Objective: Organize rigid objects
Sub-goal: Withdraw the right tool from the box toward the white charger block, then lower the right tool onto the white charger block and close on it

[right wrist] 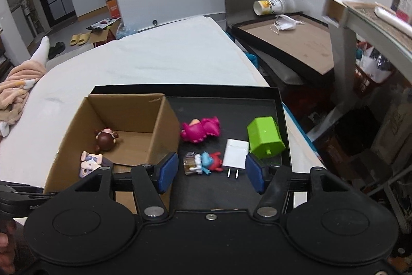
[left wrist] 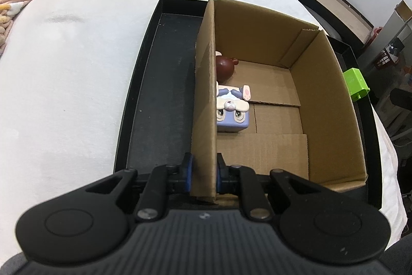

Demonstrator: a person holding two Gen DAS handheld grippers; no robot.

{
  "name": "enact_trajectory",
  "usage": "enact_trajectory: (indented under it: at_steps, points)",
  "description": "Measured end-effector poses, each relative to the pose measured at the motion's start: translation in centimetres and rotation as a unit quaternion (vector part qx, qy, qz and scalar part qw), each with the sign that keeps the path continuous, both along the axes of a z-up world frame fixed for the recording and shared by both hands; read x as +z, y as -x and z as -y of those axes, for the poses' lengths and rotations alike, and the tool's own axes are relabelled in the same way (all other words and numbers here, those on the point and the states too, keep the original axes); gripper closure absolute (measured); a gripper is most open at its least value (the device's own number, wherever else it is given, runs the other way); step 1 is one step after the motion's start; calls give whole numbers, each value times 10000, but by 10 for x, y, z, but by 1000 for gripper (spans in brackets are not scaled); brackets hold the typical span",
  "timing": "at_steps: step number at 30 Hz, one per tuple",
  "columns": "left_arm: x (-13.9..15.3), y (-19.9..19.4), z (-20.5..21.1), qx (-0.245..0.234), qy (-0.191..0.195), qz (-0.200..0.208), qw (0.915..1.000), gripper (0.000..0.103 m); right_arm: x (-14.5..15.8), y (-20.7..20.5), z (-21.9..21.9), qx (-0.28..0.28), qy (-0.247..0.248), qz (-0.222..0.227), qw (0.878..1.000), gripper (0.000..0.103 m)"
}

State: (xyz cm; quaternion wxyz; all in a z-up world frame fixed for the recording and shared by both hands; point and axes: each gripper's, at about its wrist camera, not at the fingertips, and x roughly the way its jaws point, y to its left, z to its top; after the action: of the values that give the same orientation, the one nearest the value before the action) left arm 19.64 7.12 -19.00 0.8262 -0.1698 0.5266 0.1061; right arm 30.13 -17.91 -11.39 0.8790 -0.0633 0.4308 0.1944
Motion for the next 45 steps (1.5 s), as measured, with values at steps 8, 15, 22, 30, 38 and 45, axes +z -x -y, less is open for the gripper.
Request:
enact_trajectory:
  at_steps: [8, 15, 22, 30, 38, 45]
  points:
    - [-1, -4, 3, -49, -120, -125, 9998, 89, -23, -6, 19, -239, -139, -140, 9995, 45]
    - [-3, -9, 7, -90, -214, -243, 9994, 89, -49, -13, 28, -410, -195, -217, 9987, 45]
    - [-7, -14, 9, -110, -275, -357, 9989, 89, -75, -22, 29, -435, -226, -317, 9983, 48]
    - [-13, -18, 8, -72, -281, -453, 9986, 89, -93, -37, 21, -397, -159, -404, 9983, 54]
    - [-17, -21, 9, -99, -301, -508, 9982, 89, -110, -50, 14, -428, -27, -584, 9974, 58]
    - [-19, -22, 8, -142, -274, -513, 9982, 89, -117, -47, 1, -255, 264, -416, 9985, 72]
